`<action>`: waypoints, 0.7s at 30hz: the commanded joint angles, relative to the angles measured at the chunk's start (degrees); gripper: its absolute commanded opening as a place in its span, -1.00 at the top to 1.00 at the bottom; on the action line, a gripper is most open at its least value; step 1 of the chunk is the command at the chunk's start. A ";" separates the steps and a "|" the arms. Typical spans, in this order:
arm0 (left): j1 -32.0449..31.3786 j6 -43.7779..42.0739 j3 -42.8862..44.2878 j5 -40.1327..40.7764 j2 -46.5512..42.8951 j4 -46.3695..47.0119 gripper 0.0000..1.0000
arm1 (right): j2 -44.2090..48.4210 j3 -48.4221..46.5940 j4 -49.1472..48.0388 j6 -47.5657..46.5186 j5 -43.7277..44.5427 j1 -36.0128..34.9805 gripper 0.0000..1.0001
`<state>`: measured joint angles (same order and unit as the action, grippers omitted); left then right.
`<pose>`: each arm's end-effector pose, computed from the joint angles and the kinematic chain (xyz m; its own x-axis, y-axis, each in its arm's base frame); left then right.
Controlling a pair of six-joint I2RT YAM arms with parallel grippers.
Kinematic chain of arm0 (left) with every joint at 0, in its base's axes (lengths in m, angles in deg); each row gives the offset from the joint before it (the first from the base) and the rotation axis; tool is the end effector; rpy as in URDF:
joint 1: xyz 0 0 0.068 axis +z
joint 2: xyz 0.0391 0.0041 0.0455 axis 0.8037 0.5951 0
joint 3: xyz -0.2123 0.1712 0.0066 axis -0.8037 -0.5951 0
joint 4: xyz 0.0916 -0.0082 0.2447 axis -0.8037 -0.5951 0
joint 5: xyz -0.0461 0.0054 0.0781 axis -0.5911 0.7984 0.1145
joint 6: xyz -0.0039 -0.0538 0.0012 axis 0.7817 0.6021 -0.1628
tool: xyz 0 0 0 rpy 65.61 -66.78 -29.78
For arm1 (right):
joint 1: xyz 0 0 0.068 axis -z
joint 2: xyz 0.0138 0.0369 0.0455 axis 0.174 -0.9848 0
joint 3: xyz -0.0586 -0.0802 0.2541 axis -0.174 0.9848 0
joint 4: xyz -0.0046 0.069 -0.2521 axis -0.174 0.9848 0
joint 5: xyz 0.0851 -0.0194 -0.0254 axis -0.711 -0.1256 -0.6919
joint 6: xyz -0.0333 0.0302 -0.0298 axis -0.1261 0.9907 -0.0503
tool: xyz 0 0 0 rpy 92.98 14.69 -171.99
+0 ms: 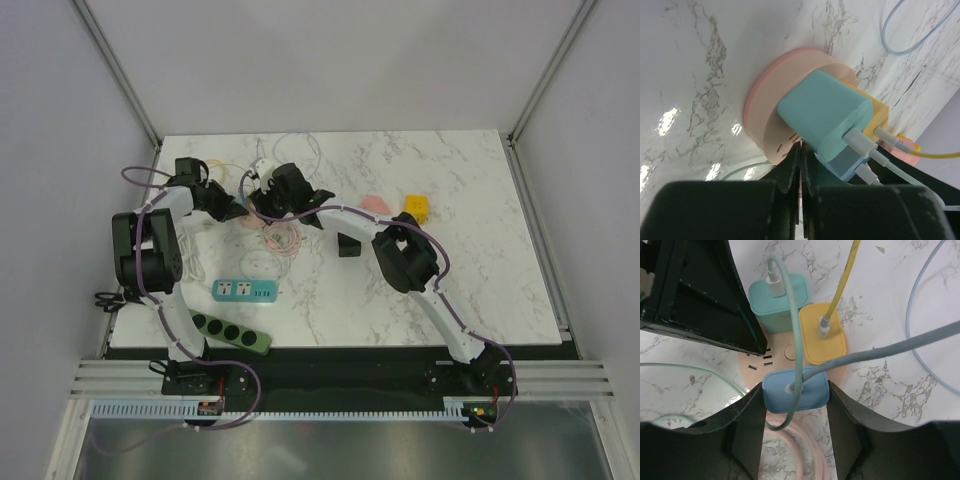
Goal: Pull the plug off the socket
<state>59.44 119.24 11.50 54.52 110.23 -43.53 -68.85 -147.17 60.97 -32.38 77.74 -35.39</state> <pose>0.4043 0.0265 0.1706 -0.7051 -0.7002 -0.1121 -0.4948 0.5990 -0.6296 0.4001 0.4132 0.1756 -0.2936 -0.3775 -0.8782 -0.8110 0.5847 0.0198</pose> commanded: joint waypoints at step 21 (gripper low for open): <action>-4.19 3.63 -2.91 7.85 2.69 -0.87 0.96 | 3.27 -4.31 -3.55 10.09 0.09 -0.03 1.00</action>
<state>57.12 122.78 10.21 55.84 111.60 -40.76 -69.12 -147.67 60.86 -28.60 78.06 -35.13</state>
